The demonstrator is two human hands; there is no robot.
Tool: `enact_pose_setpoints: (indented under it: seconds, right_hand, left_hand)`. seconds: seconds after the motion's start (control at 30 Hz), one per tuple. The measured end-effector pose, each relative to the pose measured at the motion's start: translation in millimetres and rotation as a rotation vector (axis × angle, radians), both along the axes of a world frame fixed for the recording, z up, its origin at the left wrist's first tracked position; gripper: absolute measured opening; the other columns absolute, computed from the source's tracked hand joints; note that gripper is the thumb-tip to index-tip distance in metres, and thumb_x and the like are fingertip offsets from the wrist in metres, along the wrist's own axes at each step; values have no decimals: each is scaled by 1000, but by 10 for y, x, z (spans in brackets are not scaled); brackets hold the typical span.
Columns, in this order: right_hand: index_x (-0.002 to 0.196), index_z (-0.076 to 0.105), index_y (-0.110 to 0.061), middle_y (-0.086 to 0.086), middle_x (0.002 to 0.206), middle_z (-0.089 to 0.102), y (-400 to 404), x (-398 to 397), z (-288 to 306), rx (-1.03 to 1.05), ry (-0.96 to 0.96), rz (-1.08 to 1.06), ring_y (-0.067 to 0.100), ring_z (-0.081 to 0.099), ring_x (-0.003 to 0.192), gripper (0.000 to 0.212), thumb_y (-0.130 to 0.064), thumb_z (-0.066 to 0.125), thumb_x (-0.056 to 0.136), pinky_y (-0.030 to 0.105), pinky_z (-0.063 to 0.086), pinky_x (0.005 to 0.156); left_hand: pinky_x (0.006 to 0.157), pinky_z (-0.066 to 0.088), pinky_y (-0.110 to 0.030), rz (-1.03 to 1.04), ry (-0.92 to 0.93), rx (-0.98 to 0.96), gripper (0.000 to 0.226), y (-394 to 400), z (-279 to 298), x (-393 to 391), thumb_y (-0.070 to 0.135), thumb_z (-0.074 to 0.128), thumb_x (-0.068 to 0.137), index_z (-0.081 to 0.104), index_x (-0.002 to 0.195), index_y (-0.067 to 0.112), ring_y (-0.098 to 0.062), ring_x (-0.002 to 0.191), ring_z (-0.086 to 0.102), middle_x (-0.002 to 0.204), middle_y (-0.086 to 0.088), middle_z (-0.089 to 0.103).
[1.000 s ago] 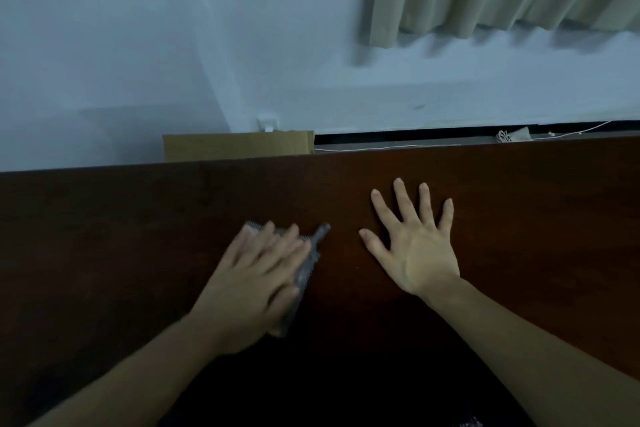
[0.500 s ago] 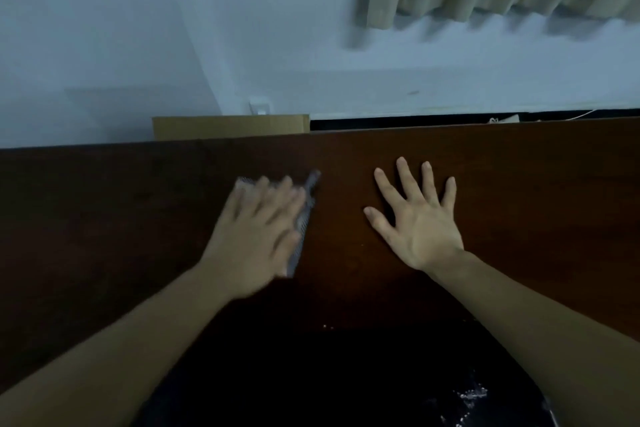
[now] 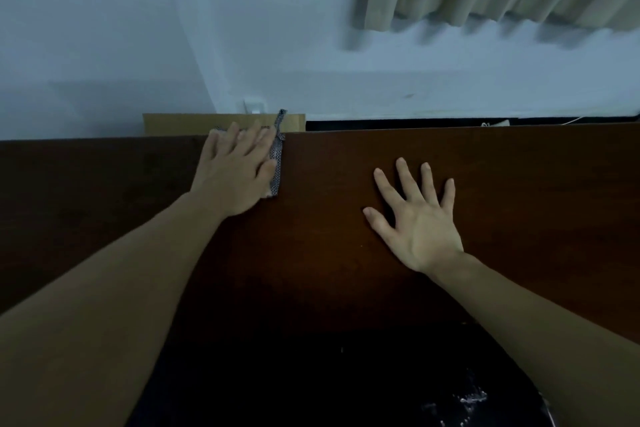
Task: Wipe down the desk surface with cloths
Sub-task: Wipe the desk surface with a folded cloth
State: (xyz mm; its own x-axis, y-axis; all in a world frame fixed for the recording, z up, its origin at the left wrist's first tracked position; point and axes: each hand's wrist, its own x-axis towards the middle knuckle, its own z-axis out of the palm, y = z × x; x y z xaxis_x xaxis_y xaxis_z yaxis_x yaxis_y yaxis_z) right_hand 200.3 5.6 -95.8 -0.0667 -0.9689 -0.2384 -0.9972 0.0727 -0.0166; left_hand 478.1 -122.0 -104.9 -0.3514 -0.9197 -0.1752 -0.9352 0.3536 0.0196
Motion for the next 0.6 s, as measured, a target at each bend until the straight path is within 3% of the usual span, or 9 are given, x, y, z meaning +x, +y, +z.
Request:
enact_pose_setpoints:
  seconds: [0.13, 0.23, 0.3, 0.37, 0.5, 0.6]
  right_hand:
    - [161, -4, -40, 2, 170, -11, -1, -8, 5, 14, 4, 6, 38, -16, 154, 83, -77, -7, 86, 66, -6, 120]
    - [161, -4, -40, 2, 170, -12, -26, -3, 54, 57, 26, -11, 38, -16, 154, 77, -74, 4, 93, 67, -6, 120]
    - [162, 0, -40, 2, 171, -10, -54, 42, 112, 71, 42, -22, 37, -16, 154, 74, -72, 11, 96, 69, -8, 118]
    - [161, 5, -41, 1, 171, -8, -81, 189, 163, 21, 15, -2, 36, -17, 154, 71, -71, 8, 97, 68, -11, 116]
    - [161, 5, -44, -2, 171, -11, -110, 571, 144, 29, -147, 23, 35, -18, 154, 65, -67, 16, 101, 66, -12, 117]
    - [160, -2, -43, 0, 170, -15, -82, 662, 17, 40, -97, 31, 38, -21, 153, 68, -68, 7, 98, 69, -11, 117]
  left_hand:
    - [124, -5, -54, 12, -2, 26, 62, 123, 55, -89, 53, 9, 105, -10, 160, 32, -27, 156, -8, 170, 1, -10]
    - [124, -5, -54, -153, -15, 61, 64, 610, 116, -5, 55, 2, 101, -12, 158, 32, -28, 156, -7, 170, 0, -8]
    - [123, 2, -52, -308, 10, 53, 63, 1044, 137, 137, 53, 11, 102, 5, 161, 30, -30, 156, 8, 170, 0, 9]
    - [121, 6, -52, -425, 20, 89, 58, 1354, 120, 335, 49, 21, 107, 19, 161, 28, -29, 156, 11, 168, 2, 16]
    - [122, 0, -48, -437, -7, 113, 59, 1278, 103, 547, 56, 11, 106, 6, 161, 35, -24, 157, 1, 169, 8, 4]
    - [122, -16, -43, -251, 23, 70, 63, 823, 112, 513, 64, -7, 94, -19, 152, 43, -19, 154, -16, 164, 13, -20]
